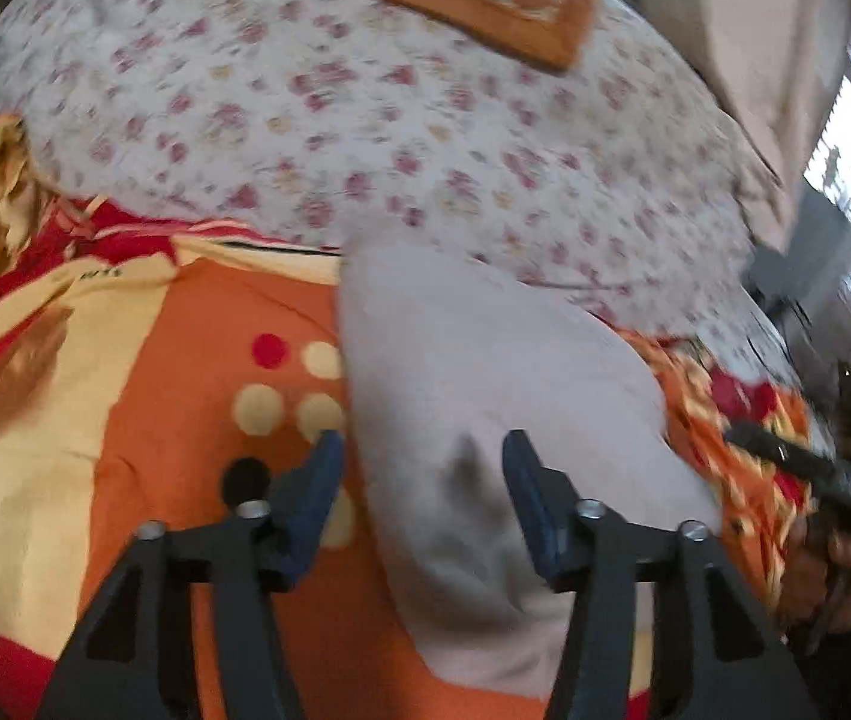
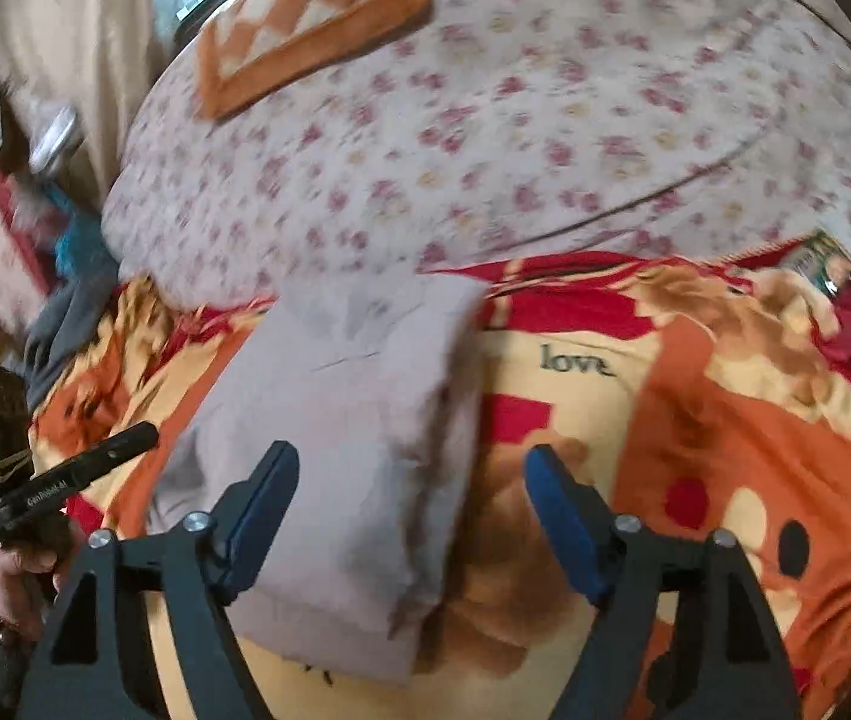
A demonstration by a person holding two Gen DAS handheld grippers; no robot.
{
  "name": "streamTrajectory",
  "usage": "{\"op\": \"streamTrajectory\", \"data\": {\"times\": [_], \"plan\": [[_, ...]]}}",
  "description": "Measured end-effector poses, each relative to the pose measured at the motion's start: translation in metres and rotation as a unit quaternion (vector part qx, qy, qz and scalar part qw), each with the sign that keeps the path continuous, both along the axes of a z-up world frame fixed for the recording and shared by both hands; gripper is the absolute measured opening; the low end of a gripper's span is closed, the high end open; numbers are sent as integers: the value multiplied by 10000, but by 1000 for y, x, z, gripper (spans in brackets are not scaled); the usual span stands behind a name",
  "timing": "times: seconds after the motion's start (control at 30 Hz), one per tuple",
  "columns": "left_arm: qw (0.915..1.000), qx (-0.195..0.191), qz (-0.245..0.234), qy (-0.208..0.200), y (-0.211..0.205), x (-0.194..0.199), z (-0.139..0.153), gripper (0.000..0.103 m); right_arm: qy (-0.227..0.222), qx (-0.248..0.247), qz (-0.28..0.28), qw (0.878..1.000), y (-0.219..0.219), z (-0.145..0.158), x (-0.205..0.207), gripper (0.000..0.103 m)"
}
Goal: Fold large clothes
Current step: 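Release the folded jacket with both grippers and pull them back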
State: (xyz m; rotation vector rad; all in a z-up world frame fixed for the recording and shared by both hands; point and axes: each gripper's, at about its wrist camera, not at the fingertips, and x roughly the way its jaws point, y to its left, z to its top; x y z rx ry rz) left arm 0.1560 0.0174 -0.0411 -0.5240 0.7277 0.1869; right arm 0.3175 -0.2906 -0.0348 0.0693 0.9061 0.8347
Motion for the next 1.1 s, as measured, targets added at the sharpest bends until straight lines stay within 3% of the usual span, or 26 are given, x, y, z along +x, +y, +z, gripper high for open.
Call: {"op": "streamTrajectory", "data": {"times": [0.13,0.23,0.33,0.4,0.43,0.5,0.57,0.6,0.7,0.8,0.97,1.1], "plan": [[9923,-1164,-204,363,18,23,-37,51,650,279,-11,9975,8,-21,10,82],[9876,-1472,-335,440,10,22,-57,53,1039,223,278,9940,28,-44,11,82],[9905,-1242,-481,338,-2,22,-56,59,1375,-86,559,9889,50,-72,12,84],[9925,-1050,-535,313,-8,21,-54,57,1247,25,610,9903,54,-75,12,92],[9935,-994,-485,284,-9,19,-54,53,1254,19,638,9901,55,-76,11,93],[9959,-775,-413,240,-11,16,-49,23,1254,82,818,9887,60,-73,8,89],[9983,-378,-408,170,-16,11,-35,12,1433,218,1194,9822,67,-67,2,79],[9988,-280,-402,93,-16,7,-27,11,1456,270,1303,9804,70,-62,-4,79],[9997,-207,-163,1,-5,-13,-13,10,1534,408,1629,9738,79,-56,-19,78],[9990,-407,81,167,11,-26,-19,13,1402,261,1982,9697,95,-53,-35,69],[9973,-566,-7,474,7,-20,-37,28,1598,229,1458,9761,82,-53,-19,69],[9964,-683,-2,496,8,-28,-36,29,1577,514,874,9823,49,-34,-3,69]]}}
